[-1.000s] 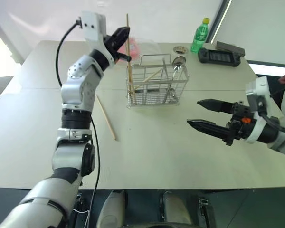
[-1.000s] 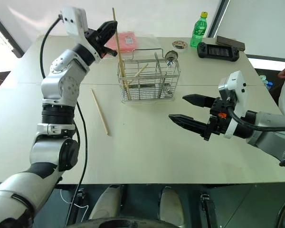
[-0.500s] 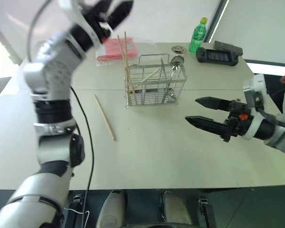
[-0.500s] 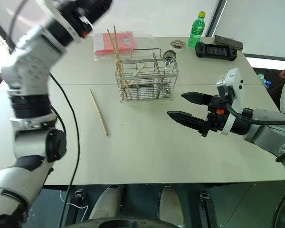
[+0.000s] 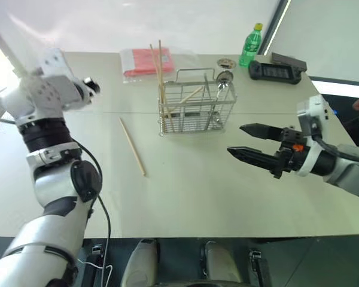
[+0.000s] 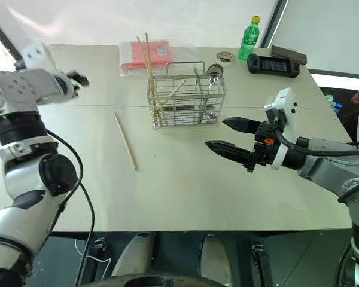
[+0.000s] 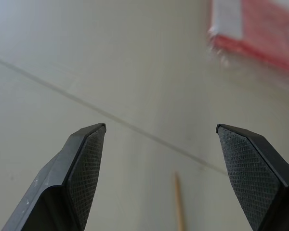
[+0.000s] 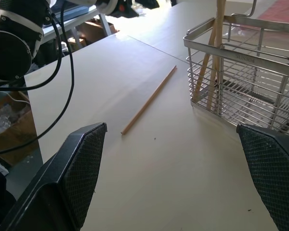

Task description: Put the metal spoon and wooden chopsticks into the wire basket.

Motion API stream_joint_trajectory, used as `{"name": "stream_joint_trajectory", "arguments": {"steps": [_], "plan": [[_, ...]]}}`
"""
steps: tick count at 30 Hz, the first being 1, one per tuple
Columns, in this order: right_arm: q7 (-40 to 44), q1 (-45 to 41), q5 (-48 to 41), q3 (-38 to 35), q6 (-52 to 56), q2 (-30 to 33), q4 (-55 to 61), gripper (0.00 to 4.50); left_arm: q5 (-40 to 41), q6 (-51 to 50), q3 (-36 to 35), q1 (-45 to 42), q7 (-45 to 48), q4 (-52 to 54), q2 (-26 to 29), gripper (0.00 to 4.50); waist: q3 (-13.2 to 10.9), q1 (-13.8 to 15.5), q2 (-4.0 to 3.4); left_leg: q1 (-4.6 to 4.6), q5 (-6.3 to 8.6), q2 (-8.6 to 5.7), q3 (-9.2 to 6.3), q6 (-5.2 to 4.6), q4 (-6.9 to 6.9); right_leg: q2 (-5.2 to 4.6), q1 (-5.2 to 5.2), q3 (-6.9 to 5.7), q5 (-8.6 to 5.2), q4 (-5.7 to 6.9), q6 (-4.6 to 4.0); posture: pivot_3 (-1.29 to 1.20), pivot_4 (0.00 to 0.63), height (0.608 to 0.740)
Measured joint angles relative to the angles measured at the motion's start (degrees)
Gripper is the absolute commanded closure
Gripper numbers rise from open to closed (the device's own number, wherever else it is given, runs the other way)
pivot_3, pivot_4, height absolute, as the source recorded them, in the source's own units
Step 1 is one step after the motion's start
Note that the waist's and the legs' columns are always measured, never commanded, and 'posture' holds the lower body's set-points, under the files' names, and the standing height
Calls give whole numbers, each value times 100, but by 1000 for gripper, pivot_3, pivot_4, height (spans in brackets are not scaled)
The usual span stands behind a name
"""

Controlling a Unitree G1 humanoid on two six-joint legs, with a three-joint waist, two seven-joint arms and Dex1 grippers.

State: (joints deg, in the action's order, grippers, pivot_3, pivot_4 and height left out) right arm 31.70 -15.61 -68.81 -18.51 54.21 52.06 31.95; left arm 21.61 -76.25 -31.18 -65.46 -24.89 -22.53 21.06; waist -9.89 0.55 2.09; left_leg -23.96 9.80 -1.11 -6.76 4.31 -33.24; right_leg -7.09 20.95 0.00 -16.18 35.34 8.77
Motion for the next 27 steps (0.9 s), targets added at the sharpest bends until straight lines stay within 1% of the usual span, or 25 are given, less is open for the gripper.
{"name": "stream_joint_trajectory", "arguments": {"steps": [3, 7, 13, 18, 20, 22, 25, 26, 27], "plan": [[-27, -124, 3, 36, -5, -92, -16, 0, -126, -330, 55, 126, 13, -27, -275, 643, 1, 18, 1, -1, 0, 0, 0, 1, 0, 0, 0, 0, 0, -1, 0, 0, 150, 720], [-45, -138, 8, 56, -5, -151, -20, 0, -290, -298, 327, 238, 267, -352, -433, 643, 1, 9, 1, -2, 1, 0, 0, 1, 2, 0, 6, 0, 0, 1, -1, 0, 150, 720], [-108, -138, 12, 150, -5, -209, -14, 0, -570, 198, 790, 315, 725, -1272, -556, 643, 5, 6, -6, -1, 1, 0, 1, 1, 2, 0, 5, 0, 0, 0, -2, 0, 150, 720], [-161, -128, 8, 155, -6, -222, 21, 0, -700, 679, 859, 228, 912, -1814, -556, 643, 33, 13, -53, 29, 2, 0, 3, 3, 2, -1, -24, 0, -1, -2, -2, 0, 150, 720], [-175, -114, 2, 152, -6, -223, 47, 0, -744, 841, 899, 204, 969, -1992, -554, 1156, 41, 14, -67, 47, 3, 0, 3, 4, 2, -1, -42, 0, -2, -6, -2, 0, 150, 720], [-184, -55, 1, 132, -8, -222, 51, 0, -799, 965, 898, 190, 969, -2125, -532, 1889, 45, 20, -75, 49, 4, 0, 3, 4, 2, -2, -47, 0, -2, -10, -2, 0, 150, 720], [-182, 1, 1, 122, -8, -221, 57, 0, -851, 1076, 870, 159, 969, -2279, -502, 3371, 46, 31, -76, 48, 3, 0, 3, 4, 2, -3, -47, 0, -2, -11, -1, 0, 150, 720], [-180, 23, 1, 112, -8, -220, 64, 0, -857, 1102, 843, 151, 969, -2320, -477, 3983, 46, 37, -76, 48, 3, -1, 3, 4, 2, -3, -48, 0, -2, -11, -1, 0, 150, 720], [-178, 55, 1, 107, -8, -220, 70, 0, -858, 1143, 817, 141, 969, -2363, -463, 4401, 46, 43, -76, 48, 3, -1, 3, 4, 2, -4, -48, -1, -2, -11, -1, 0, 150, 720]]}}
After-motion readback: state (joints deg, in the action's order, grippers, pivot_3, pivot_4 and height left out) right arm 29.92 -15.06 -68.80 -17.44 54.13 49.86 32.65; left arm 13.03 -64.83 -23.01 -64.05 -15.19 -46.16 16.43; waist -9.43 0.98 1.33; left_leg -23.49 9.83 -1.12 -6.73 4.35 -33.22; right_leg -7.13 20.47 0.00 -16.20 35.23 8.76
